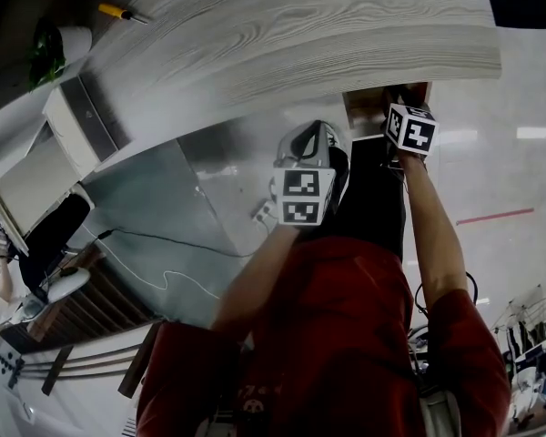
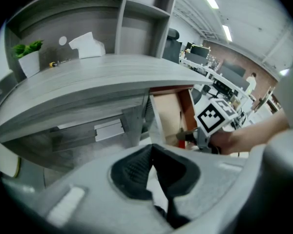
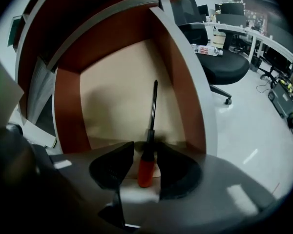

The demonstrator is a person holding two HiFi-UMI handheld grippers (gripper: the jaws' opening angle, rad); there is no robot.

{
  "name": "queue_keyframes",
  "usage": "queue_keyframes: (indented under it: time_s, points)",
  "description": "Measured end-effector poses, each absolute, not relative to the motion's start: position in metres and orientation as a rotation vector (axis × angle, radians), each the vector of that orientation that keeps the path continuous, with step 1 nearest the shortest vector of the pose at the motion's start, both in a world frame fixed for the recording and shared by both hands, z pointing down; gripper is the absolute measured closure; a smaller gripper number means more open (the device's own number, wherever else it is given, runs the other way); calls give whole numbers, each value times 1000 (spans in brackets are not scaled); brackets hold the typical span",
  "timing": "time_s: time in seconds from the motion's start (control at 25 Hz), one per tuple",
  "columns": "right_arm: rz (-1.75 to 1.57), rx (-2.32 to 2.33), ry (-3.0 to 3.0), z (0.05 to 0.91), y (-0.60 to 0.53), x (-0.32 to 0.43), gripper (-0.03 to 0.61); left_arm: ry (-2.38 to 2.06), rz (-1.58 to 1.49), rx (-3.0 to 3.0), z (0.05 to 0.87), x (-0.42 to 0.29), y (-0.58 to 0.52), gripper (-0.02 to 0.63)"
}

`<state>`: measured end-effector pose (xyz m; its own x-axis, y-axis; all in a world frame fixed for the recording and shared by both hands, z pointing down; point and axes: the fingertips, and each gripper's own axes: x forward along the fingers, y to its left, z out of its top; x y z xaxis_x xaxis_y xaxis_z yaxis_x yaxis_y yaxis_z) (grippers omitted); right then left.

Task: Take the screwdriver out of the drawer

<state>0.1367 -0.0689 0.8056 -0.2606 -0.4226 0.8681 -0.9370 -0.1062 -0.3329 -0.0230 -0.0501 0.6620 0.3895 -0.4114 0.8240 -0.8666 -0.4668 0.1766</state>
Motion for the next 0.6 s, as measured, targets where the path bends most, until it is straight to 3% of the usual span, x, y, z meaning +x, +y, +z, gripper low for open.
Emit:
queue_keyframes:
  time_s: [0.24,0.4,0.6]
  points:
    - [1321,1494,-1668,808,-69,137,445,-1089,975,2036,666,-24,-49,615]
    - [1277,1468,-1672,808,-69,138,497,-1090,974,2035,665,-23,-50,615]
    - [1263,1434,-1671,804,-69,132,503,-1087,973,2032,664,-26,-50,615]
